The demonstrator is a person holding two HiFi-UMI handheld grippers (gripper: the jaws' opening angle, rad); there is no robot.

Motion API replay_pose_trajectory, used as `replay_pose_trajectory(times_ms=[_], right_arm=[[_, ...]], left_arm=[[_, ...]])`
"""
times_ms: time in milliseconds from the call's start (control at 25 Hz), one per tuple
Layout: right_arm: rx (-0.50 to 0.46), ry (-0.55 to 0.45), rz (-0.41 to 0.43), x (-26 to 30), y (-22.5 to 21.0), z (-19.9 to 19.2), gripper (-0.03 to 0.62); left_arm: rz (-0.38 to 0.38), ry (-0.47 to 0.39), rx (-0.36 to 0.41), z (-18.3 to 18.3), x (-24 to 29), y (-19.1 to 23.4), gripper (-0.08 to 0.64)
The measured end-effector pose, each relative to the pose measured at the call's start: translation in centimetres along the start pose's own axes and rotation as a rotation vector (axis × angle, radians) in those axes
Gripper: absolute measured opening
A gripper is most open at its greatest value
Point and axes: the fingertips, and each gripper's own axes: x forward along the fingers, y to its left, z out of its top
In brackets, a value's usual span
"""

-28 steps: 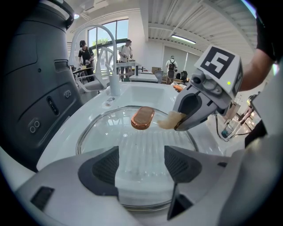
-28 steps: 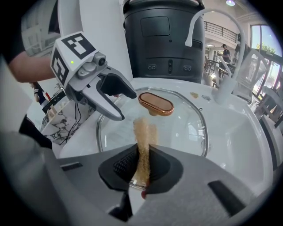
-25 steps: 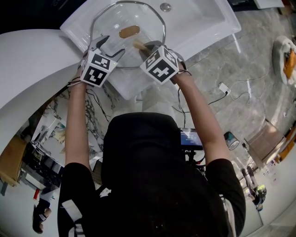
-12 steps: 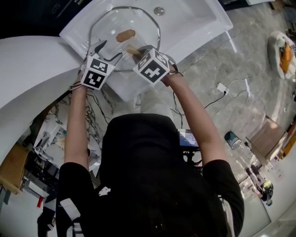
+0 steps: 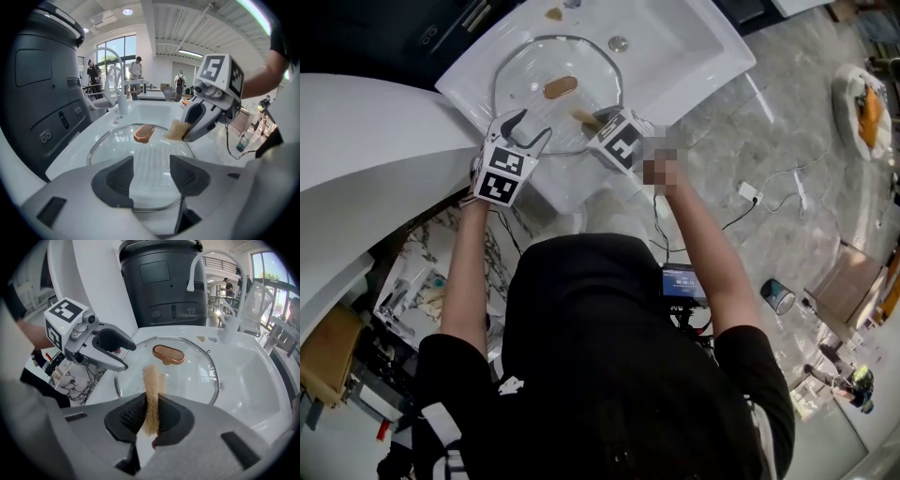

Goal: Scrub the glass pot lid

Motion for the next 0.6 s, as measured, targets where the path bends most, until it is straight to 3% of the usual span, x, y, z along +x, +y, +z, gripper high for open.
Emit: replay_pose_trajectory(times_ms=[160, 320, 440, 600], right_arm=[[0.004, -0.073, -0.051, -1.7, 0.2, 1.7, 0.017], [0.016, -0.193, -0.103, -5.0, 1.3, 4.0, 0.017], [0.026, -0.285, -0.168, -7.6, 1.0, 6.2, 0.017], [0.026, -0.365, -0.227, -11.0, 1.5, 8.7, 0.017]], left_arm=[[0.046, -0.075, 0.010, 2.0, -2.2, 0.2, 0.175], [0.110, -0.174, -0.075, 4.2, -5.7, 0.5, 0.101], [0.100, -0.239, -0.135, 6.5, -7.8, 0.6, 0.070], [0.092, -0.324, -0.132, 9.5, -11.0, 0.6, 0.031]])
